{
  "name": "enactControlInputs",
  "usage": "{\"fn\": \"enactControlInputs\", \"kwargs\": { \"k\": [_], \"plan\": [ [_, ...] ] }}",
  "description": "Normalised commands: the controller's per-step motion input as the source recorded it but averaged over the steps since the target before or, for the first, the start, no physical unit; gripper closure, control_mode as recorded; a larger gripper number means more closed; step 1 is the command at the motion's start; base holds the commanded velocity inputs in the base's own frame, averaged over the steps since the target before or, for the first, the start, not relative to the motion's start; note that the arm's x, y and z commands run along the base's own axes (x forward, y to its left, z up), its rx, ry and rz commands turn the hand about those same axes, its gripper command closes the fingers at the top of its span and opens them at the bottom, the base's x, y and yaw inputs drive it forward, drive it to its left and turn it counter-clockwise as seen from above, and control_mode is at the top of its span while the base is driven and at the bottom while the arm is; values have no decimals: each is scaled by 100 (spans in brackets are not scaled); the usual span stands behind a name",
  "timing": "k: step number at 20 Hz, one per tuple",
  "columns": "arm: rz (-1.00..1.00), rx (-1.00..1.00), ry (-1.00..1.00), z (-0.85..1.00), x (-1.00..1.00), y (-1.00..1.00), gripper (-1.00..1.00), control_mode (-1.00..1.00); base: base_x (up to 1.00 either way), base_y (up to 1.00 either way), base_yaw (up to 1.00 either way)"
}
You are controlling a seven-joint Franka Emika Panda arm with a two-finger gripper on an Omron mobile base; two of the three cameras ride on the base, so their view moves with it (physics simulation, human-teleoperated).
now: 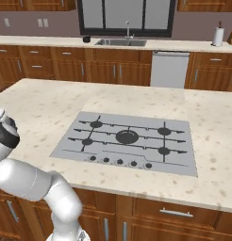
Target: Turn on the sink faucet. Then move the squash from the counter to the sink. Turn off the sink. Move the vegetable from the sink to the pot next to the stove. Finally move the pot to the front right burner.
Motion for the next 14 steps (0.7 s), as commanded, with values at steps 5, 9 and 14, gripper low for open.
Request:
{"fn": "enactControlInputs", "kwargs": {
  "k": [5,9,14],
  "plan": [
    [0,-9,11,-21,12,29,100,-100,0,0,0],
    [0,-8,7,-6,18,30,100,-100,0,0,0],
    [0,-6,6,-6,4,21,100,-100,0,0,0]
  ]
}}
